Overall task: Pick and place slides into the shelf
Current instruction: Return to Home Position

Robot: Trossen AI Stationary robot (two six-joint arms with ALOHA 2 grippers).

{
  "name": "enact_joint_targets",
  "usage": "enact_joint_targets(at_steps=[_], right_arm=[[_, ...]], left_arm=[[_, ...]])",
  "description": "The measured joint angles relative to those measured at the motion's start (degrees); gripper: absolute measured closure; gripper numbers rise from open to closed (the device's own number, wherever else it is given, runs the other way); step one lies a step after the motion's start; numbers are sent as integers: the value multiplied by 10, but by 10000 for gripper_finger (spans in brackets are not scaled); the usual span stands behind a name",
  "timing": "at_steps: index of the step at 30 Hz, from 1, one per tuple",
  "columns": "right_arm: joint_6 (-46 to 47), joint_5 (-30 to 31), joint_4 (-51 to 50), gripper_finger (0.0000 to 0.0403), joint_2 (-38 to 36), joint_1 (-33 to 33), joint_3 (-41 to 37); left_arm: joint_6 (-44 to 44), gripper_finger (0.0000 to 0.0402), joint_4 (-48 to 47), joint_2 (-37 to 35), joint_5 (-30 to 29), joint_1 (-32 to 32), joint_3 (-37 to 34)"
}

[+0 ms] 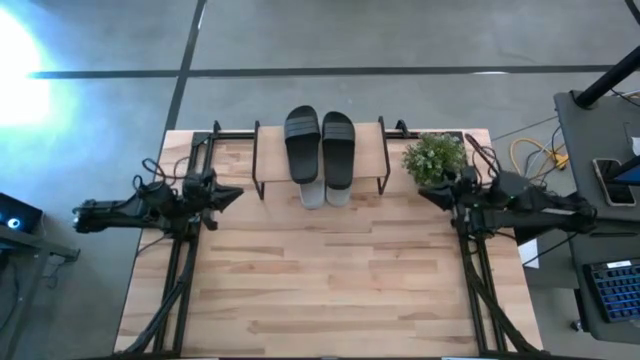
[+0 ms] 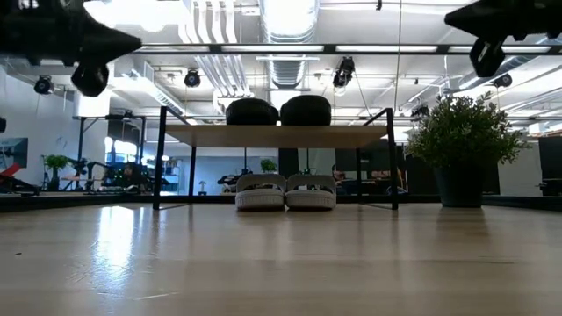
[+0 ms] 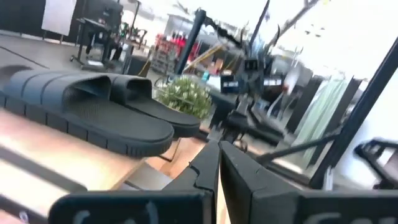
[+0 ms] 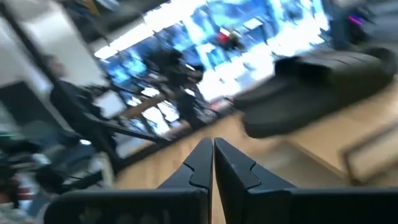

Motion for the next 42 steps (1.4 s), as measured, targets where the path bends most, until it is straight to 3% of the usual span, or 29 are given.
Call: enact_joint_targets(at_steps=[4, 8, 12, 19, 25, 32, 42], right_arm=[[-20, -45, 105, 394, -40, 0, -69], [-23, -47, 117, 394, -99, 0, -104], [-31, -42, 117, 394, -92, 0, -118], [3, -13, 123, 394, -96, 0, -161], [48, -58, 154, 394, -99, 0, -227], [17, -92, 192, 394, -99, 0, -226], [-39, -92, 202, 394, -99, 0, -226]], left_arm=[[-9, 402, 8, -69, 1, 0, -48], [7, 402, -2, -39, 14, 0, -48], [5, 402, -31, -40, 20, -1, -65], [18, 402, 12, -51, 23, -1, -107], [35, 402, 15, -23, 15, 0, -108], [35, 402, 15, 4, 16, 0, -108], [35, 402, 27, 38, 16, 0, -111]])
